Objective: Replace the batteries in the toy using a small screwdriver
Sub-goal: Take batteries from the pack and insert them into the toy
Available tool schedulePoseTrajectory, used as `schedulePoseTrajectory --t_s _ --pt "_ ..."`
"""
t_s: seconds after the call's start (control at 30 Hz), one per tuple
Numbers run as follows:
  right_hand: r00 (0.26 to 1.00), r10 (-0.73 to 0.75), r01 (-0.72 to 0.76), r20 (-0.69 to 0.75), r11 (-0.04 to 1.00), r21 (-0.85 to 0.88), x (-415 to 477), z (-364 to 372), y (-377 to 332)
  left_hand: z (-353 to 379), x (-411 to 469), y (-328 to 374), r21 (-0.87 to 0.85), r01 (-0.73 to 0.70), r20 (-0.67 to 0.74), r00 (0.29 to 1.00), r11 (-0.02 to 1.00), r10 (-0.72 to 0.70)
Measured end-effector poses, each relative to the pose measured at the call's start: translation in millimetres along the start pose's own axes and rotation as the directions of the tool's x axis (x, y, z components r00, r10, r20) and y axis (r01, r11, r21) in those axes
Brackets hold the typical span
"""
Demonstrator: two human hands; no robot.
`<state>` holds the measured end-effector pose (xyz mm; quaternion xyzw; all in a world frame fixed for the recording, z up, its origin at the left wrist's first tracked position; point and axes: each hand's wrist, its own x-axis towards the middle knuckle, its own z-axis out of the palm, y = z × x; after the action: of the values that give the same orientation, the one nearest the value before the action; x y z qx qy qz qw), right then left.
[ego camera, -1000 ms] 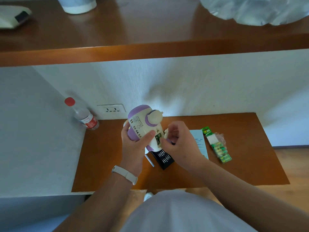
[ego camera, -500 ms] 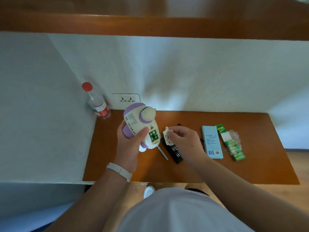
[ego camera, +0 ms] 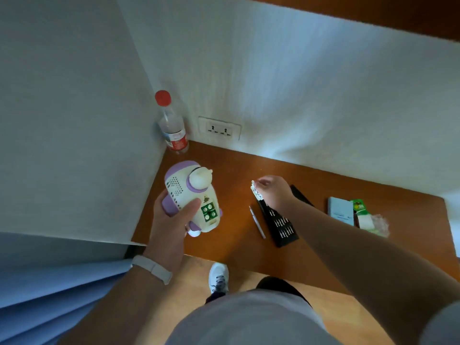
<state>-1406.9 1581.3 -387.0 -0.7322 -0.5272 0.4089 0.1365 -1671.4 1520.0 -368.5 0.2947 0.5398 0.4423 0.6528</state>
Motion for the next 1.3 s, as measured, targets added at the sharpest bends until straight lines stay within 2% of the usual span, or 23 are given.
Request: schedulePoseTrajectory --t_s 0.13,0.27,0.43,0.57,0.77,0.87,0.9,0.93,0.97,1.03,1.13,1.3 --pt "0.999 -0.041 0.045 0.033 0.992 -0.118 24 17 2 -9 0 -8 -0.003 0.037 -0.051 0.998 0.999 -0.037" --pt "0.996 -0.065 0.079 0.068 0.972 -0.223 34 30 -3 -12 2 -10 0.006 0.054 -0.017 0.998 0.999 -0.054" --pt "0.997 -0.047 0.061 0.065 0.971 -0.229 36 38 -3 -11 2 -10 0.011 0.046 0.015 0.999 0.999 -0.046" --pt "0.999 -0.035 0.042 0.041 0.984 -0.175 28 35 -3 -5 -1 -5 0.017 0.04 0.003 0.999 0.999 -0.04" --pt "1.0 -0.001 0.002 -0.02 0.996 0.087 -22 7 -18 16 -11 8 0.025 0.009 0.009 1.0 1.0 -0.009" --pt "0.999 0.021 -0.014 -0.034 0.98 0.2 -58 -10 -23 33 -14 19 0.018 0.007 0.062 0.998 1.0 -0.008" --pt "0.996 0.086 -0.07 -0.034 0.938 0.339 -69 -15 -24 41 -15 23 0.026 0.007 0.078 0.997 1.0 -0.009" --pt "0.985 0.172 -0.143 -0.01 0.848 0.51 -80 -20 -25 48 -15 27 0.033 -0.004 0.1 0.995 0.999 0.0" --pt "0.969 0.243 -0.211 0.043 0.722 0.659 -90 -25 -26 57 -16 30 0.036 -0.015 0.127 0.992 0.999 0.01" --pt "0.951 0.28 -0.261 0.134 0.49 0.832 -110 -34 -24 77 -19 37 0.058 -0.042 0.192 0.981 0.997 0.031" --pt "0.946 0.234 -0.28 0.223 0.248 0.927 -135 -48 -16 108 -23 45 0.114 -0.087 0.278 0.959 0.99 0.053" --pt "0.948 0.086 -0.314 0.306 0.12 0.942 -161 -79 -2 162 -35 55 0.253 -0.216 0.42 0.903 0.943 0.094"
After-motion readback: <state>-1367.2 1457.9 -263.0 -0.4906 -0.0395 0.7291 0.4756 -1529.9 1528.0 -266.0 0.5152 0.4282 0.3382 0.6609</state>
